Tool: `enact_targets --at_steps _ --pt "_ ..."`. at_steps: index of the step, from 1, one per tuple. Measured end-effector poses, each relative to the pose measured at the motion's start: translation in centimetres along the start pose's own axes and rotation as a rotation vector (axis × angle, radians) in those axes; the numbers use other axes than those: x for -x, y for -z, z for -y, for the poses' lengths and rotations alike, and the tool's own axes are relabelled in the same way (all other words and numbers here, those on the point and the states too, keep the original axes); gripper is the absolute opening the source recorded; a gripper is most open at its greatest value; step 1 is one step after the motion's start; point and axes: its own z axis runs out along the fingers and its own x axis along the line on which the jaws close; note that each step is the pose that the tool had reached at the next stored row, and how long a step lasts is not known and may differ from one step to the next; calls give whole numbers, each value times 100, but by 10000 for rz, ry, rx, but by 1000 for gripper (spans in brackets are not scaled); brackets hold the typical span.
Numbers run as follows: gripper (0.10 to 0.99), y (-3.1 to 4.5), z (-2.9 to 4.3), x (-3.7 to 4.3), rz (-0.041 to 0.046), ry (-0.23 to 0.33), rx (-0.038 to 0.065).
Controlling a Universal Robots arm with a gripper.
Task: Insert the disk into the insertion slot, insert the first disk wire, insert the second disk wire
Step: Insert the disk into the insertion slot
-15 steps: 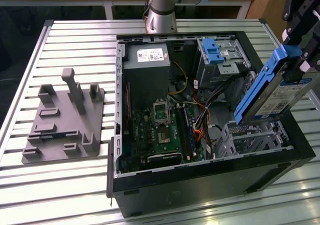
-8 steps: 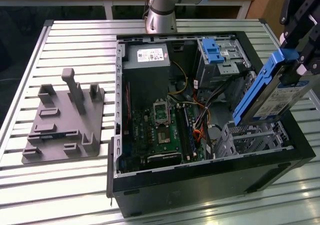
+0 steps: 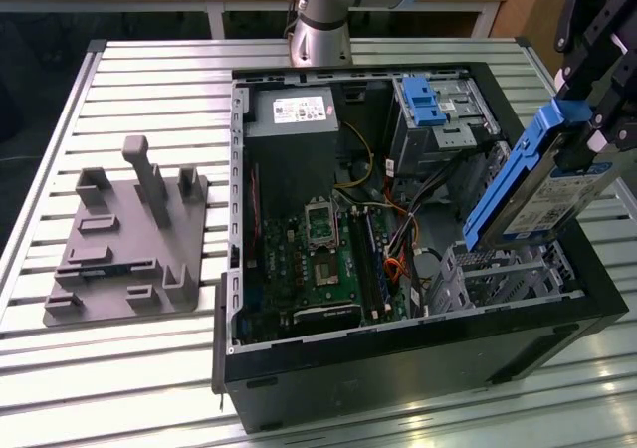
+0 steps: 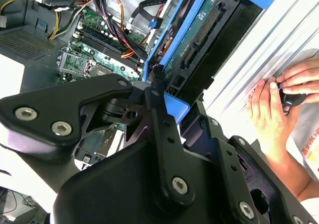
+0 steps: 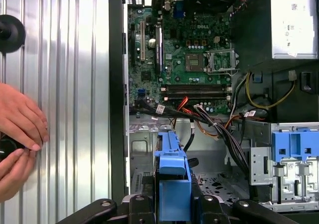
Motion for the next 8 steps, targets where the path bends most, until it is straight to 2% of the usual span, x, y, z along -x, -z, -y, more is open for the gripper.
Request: enact_targets --at_steps 8 --pt "365 -7 15 12 -3 34 2"
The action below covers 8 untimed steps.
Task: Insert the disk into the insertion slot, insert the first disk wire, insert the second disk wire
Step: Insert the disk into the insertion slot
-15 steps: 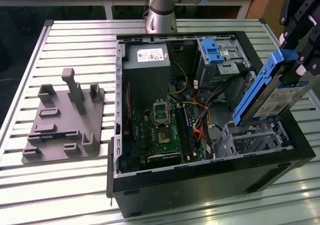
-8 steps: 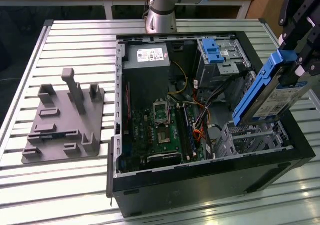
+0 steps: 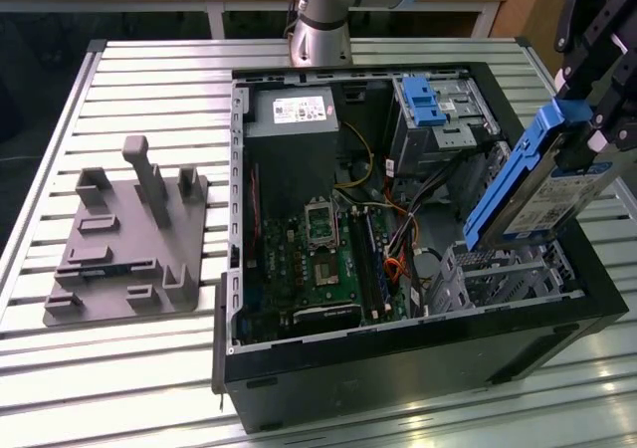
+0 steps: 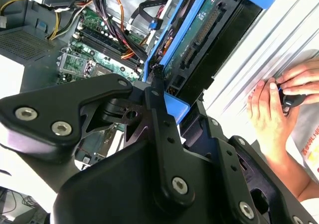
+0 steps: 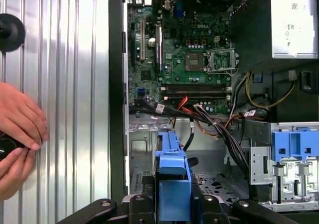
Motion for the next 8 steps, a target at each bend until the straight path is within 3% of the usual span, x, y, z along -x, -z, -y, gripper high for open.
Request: enact_targets --at_steps 8 --pt "365 -45 2 26 -2 116 8"
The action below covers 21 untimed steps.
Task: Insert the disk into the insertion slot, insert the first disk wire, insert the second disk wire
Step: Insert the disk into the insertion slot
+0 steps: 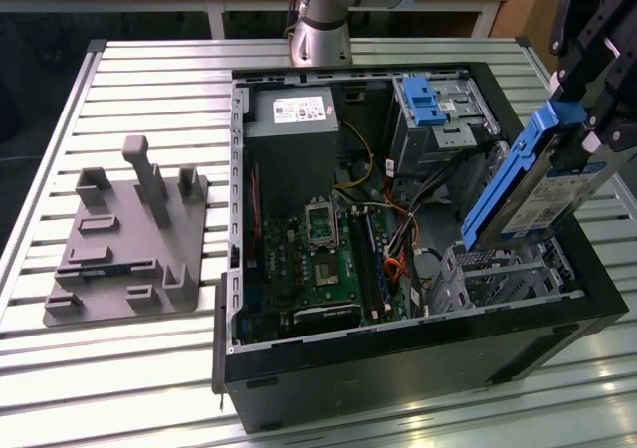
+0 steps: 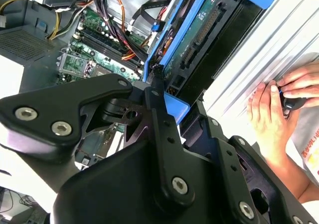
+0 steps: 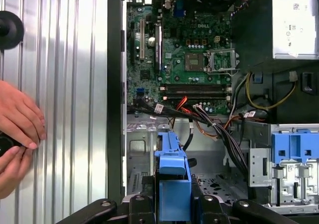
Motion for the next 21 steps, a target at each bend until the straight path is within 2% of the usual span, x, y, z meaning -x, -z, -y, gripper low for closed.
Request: enact_targets --at_steps 21 --pt "365 -108 2 -7 -46 65 5"
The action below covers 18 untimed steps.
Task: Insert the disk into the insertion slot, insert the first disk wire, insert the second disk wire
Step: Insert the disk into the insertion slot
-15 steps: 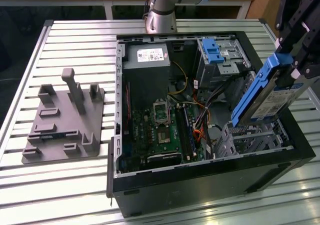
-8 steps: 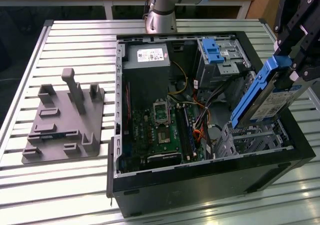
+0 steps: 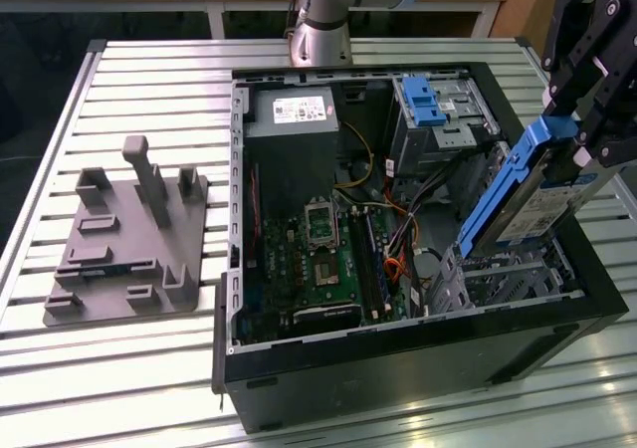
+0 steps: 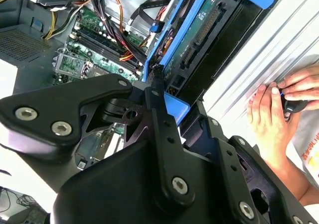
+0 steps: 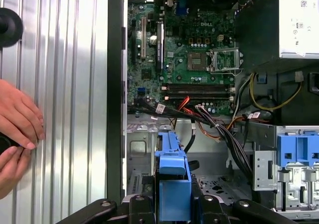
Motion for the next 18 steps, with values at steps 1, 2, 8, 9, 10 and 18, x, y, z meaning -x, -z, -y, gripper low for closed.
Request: enact_targets --at_steps 1,2,8,9,10,18 --pt "365 -5 0 0 -4 1 0" --pt "365 -9 0 -1 -5 2 0" --pt "365 -23 1 -1 -15 7 1" --pt "365 -24 2 -1 -16 7 1" --pt "365 -26 2 -2 -18 7 1" --pt "365 -41 11 -3 -17 7 0"
